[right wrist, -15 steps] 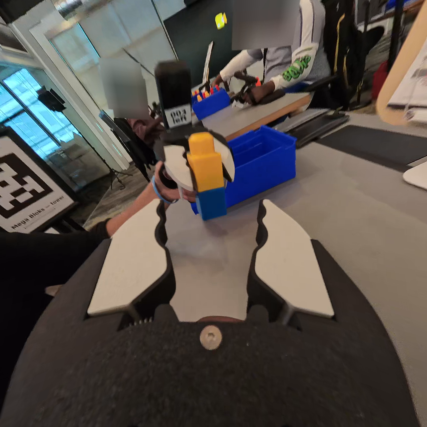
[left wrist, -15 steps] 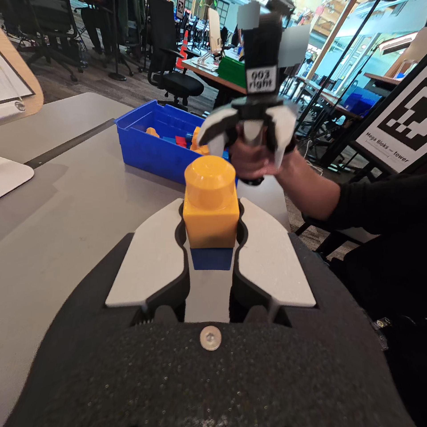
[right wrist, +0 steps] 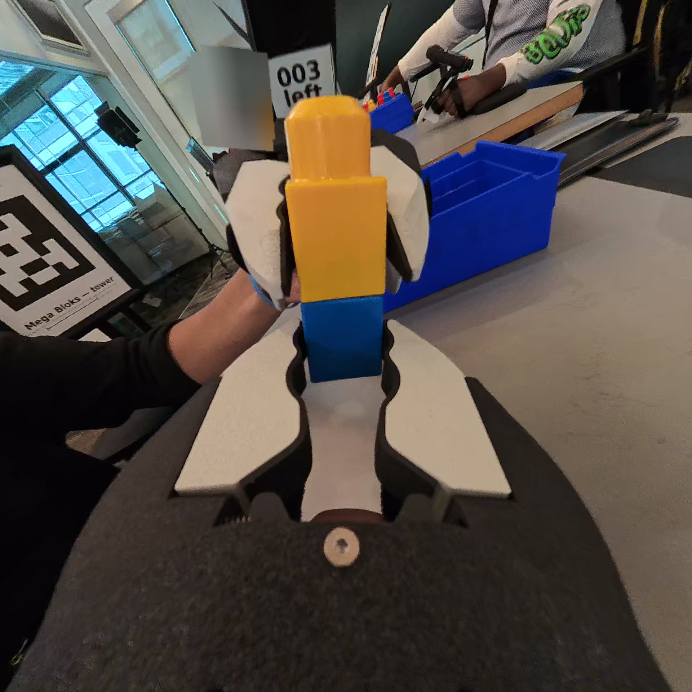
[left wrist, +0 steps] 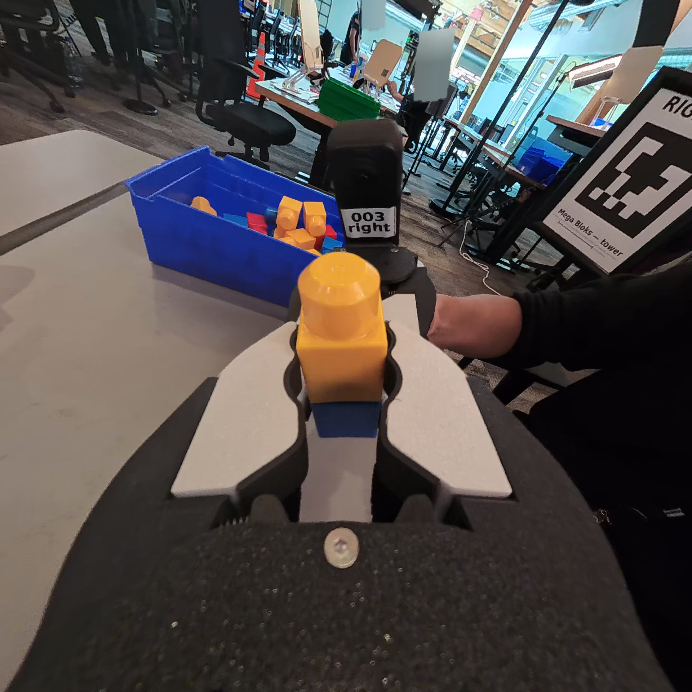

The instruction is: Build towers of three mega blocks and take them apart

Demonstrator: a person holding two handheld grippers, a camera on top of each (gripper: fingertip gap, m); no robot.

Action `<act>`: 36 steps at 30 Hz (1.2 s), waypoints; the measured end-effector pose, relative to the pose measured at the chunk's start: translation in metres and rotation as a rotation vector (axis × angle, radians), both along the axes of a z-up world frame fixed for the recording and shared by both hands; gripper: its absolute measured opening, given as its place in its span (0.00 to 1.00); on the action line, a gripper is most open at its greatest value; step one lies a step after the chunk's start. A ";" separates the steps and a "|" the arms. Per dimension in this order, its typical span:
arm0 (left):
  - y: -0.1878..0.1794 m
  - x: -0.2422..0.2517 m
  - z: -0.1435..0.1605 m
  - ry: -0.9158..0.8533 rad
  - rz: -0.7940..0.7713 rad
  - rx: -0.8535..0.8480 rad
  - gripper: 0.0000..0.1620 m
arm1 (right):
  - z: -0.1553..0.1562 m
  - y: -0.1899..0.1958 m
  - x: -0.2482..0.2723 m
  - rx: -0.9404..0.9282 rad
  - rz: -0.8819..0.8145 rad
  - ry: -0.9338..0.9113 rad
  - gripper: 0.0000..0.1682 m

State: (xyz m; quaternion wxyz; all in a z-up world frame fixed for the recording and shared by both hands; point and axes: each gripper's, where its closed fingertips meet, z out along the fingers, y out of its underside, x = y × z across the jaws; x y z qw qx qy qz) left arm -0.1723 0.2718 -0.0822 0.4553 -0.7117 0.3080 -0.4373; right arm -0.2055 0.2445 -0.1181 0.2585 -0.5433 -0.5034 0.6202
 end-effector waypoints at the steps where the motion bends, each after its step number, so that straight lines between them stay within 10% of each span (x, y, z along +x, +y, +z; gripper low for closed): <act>1: -0.001 0.000 -0.001 0.017 -0.002 -0.002 0.25 | -0.001 -0.002 0.001 -0.003 0.013 -0.009 0.22; 11: 0.006 -0.018 0.043 -0.161 0.088 0.056 0.25 | -0.054 -0.013 0.019 0.156 0.138 -0.298 0.22; 17: 0.022 -0.052 0.021 0.069 0.296 0.025 0.25 | -0.048 0.027 0.049 0.314 0.004 -0.462 0.22; 22: 0.050 -0.098 -0.036 0.298 0.615 -0.200 0.25 | -0.009 0.068 0.083 0.544 -0.181 -0.478 0.22; 30: 0.052 -0.090 -0.062 0.291 0.555 -0.293 0.25 | 0.089 0.187 0.199 0.554 -0.876 -0.335 0.22; 36: 0.049 -0.076 -0.066 0.328 0.508 -0.287 0.25 | -0.010 0.235 0.249 0.356 -0.931 -0.771 0.22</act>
